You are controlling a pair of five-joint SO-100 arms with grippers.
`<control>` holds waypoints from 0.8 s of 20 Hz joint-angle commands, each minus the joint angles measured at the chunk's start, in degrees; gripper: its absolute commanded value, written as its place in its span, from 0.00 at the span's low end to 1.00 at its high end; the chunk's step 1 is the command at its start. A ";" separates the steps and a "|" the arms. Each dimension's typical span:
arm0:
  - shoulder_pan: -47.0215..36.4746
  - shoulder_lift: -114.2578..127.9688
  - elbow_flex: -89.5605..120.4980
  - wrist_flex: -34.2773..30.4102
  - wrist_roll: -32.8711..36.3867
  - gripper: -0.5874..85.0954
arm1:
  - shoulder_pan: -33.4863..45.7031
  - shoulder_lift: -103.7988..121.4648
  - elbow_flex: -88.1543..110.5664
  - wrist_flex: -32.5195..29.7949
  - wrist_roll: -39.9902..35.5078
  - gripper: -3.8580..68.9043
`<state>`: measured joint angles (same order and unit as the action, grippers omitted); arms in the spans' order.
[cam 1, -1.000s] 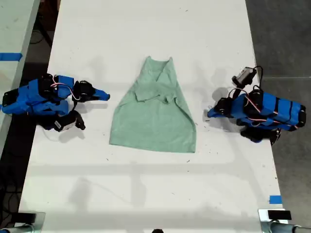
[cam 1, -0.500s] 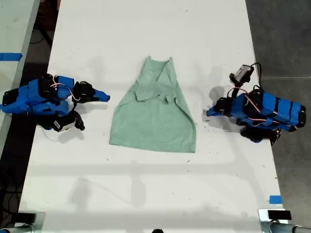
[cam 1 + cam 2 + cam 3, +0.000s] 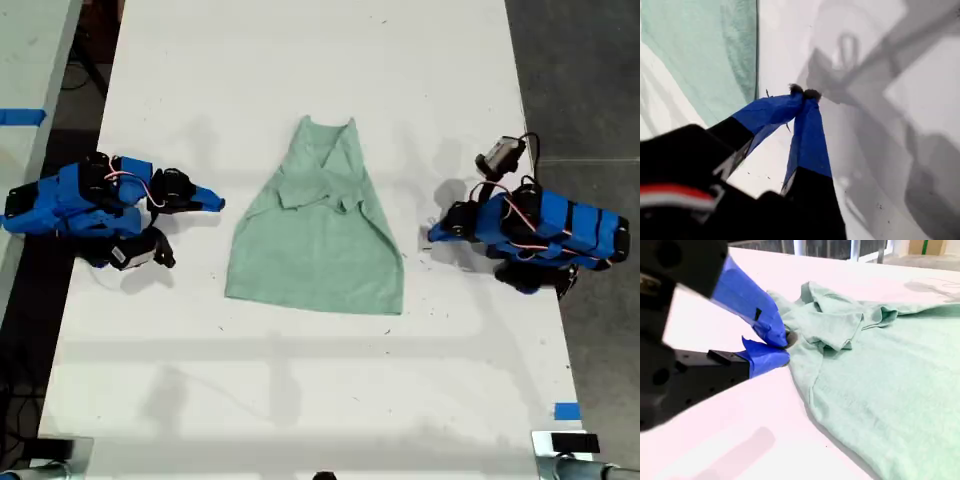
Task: Fold t shirt
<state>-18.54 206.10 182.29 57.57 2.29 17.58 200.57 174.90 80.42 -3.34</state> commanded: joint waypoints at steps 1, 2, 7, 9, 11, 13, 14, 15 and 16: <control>0.70 0.53 0.35 0.00 -0.62 0.00 | -1.58 0.62 1.41 -1.32 0.35 0.05; 0.35 0.53 0.26 0.18 -0.35 0.00 | -1.58 0.62 1.41 -1.41 0.35 0.05; -0.62 0.53 -0.18 0.79 0.97 0.00 | -1.58 0.62 1.76 -1.58 0.35 0.05; -1.23 0.53 -0.53 1.41 1.05 0.00 | -1.32 0.62 1.76 -1.67 0.35 0.05; -1.58 0.53 -0.62 1.85 1.14 0.00 | -1.49 0.62 1.76 -1.67 0.53 0.05; -1.49 0.53 -0.79 2.37 1.14 0.00 | -1.14 0.62 1.85 -1.67 0.53 0.05; -1.32 0.53 -0.88 2.90 0.79 0.00 | -0.97 0.62 1.93 -1.67 0.62 0.05; -1.49 0.53 -0.88 2.90 0.70 0.00 | -1.14 0.62 1.93 -1.67 0.70 0.05; -2.29 0.53 -0.88 2.90 0.79 0.00 | -1.85 0.62 1.93 -1.67 0.79 0.05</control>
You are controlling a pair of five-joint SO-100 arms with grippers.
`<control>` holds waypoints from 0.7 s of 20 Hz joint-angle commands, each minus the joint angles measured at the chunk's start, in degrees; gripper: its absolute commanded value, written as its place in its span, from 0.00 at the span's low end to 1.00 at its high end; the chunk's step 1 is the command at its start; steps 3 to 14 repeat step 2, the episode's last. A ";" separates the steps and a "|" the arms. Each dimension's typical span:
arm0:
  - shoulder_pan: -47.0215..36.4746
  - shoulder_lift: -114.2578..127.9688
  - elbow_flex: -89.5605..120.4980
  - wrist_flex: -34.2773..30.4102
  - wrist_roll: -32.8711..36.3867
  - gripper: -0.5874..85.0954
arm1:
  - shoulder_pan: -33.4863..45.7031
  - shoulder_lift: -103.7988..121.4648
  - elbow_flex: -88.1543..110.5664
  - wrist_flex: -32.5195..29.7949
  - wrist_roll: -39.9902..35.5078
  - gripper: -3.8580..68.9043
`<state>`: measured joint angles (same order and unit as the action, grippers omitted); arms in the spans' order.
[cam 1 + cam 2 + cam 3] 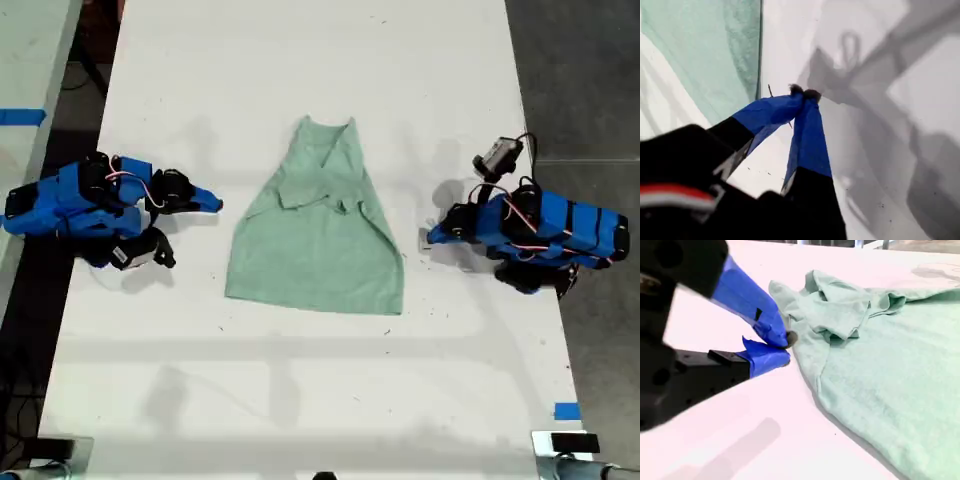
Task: Fold t shirt
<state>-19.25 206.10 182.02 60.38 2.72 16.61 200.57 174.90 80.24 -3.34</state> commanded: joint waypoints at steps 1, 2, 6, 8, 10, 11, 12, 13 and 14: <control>-2.37 0.53 -0.62 0.18 0.26 0.00 | -1.49 0.62 1.85 -1.32 1.05 0.05; -2.81 0.53 -0.62 0.26 0.18 0.00 | -1.32 0.62 1.76 -1.32 0.97 0.05; -2.81 0.53 -0.62 0.26 0.18 0.00 | -1.32 0.62 1.76 -1.32 0.97 0.05; -2.81 0.53 -0.62 0.26 0.18 0.00 | -1.32 0.62 1.76 -1.32 0.97 0.05; -2.81 0.53 -0.62 0.26 0.18 0.00 | -1.32 0.62 1.76 -1.32 0.97 0.05; -2.81 0.53 -0.62 0.26 0.18 0.00 | -1.32 0.62 1.76 -1.32 0.97 0.05; -2.81 0.53 -0.62 0.26 0.18 0.00 | -1.32 0.62 1.76 -1.32 0.97 0.05; -2.81 0.53 -0.62 0.26 0.18 0.00 | -1.32 0.62 1.76 -1.32 0.97 0.05; -2.81 0.53 -0.62 0.26 0.18 0.00 | -1.32 0.62 1.76 -1.32 0.97 0.05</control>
